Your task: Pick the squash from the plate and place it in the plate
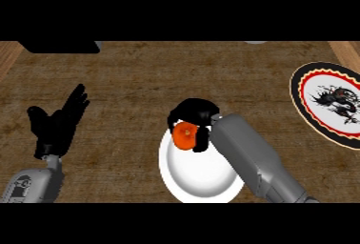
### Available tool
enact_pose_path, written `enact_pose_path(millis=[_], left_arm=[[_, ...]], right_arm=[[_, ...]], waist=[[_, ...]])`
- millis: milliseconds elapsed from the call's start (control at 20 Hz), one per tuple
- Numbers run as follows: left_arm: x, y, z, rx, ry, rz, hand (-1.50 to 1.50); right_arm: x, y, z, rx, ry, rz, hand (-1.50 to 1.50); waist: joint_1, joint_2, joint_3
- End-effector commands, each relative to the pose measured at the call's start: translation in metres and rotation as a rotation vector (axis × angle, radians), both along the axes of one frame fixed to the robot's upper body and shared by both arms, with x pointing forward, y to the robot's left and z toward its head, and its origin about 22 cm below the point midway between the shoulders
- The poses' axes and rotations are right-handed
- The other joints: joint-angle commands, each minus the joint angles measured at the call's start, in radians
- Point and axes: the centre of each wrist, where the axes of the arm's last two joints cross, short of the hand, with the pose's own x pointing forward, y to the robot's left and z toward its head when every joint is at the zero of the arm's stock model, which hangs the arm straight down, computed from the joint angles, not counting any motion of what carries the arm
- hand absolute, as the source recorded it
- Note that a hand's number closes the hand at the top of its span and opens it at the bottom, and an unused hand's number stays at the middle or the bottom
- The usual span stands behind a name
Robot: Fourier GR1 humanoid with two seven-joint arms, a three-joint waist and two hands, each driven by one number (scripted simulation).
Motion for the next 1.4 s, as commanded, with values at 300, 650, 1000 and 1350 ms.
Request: enact_pose_path(millis=[300, 650, 1000, 1350], left_arm=[[-0.011, -0.003, -0.010, -0.004, 0.003, 0.017, 0.00], [0.002, 0.000, 0.002, 0.003, 0.002, 0.022, 0.00], [-0.004, 0.000, -0.002, 0.003, 0.002, 0.004, 0.00], [-0.006, 0.003, -0.001, 0.008, 0.011, 0.019, 0.00]], right_arm=[[0.023, -0.064, -0.004, 0.026, 0.018, -0.615, 1.50], [0.047, -0.093, 0.035, 0.011, -0.301, -1.151, 1.50], [0.065, -0.103, 0.100, 0.123, -0.806, -1.383, 1.50], [0.051, -0.156, 0.102, 0.180, -0.865, -1.627, 1.50]], waist=[[-0.017, 0.003, 0.000], [-0.019, 0.001, -0.001], [-0.013, -0.006, -0.002], [-0.024, -0.003, 0.000]])
